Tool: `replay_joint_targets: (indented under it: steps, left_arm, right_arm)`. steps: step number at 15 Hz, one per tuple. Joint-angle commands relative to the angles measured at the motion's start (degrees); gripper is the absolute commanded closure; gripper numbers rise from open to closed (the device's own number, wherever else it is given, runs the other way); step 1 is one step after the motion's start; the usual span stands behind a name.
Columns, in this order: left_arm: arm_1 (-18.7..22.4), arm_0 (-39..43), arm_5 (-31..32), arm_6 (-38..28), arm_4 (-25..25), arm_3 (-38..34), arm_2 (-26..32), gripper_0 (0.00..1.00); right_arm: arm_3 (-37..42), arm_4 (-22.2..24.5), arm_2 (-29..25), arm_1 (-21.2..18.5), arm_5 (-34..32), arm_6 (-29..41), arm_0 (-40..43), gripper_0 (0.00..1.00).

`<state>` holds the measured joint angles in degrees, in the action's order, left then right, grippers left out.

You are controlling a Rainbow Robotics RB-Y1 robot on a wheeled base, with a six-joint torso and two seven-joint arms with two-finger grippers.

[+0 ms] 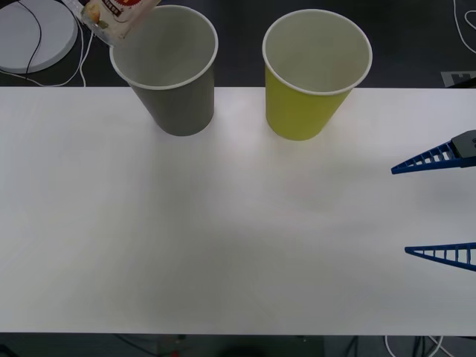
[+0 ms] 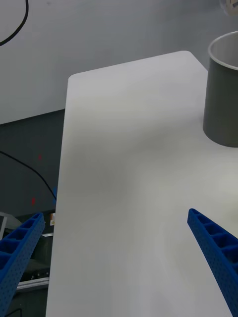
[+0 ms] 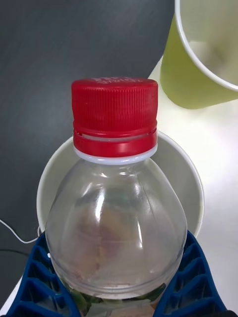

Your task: Put the can into the green bin and the plastic bottle into the gray bin

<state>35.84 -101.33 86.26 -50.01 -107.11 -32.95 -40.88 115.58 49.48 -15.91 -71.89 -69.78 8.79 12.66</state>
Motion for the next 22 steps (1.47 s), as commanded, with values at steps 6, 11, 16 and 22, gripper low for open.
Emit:
replay_joint_targets:
  steps: [6,11,16,22]
  left_arm:
    - [-2.27,-0.01,-2.06,-0.44,-0.20,-0.01,0.01,1.00]
    - [-2.53,-0.01,-2.50,-0.17,-0.55,0.08,0.01,0.00]
    - [-2.53,-0.01,-2.77,-0.70,-0.90,0.08,0.01,0.00]
    - [-2.27,0.08,-2.77,-0.79,-0.99,0.26,0.01,0.00]
  right_arm:
    - [0.00,0.00,0.00,0.00,0.00,0.00,0.00,0.00]
    - [0.00,0.00,0.00,0.00,0.00,0.00,0.00,0.00]
    - [0.00,0.00,0.00,0.00,0.00,0.00,0.00,0.00]
    - [0.00,0.00,0.00,0.00,0.00,0.00,0.00,0.00]
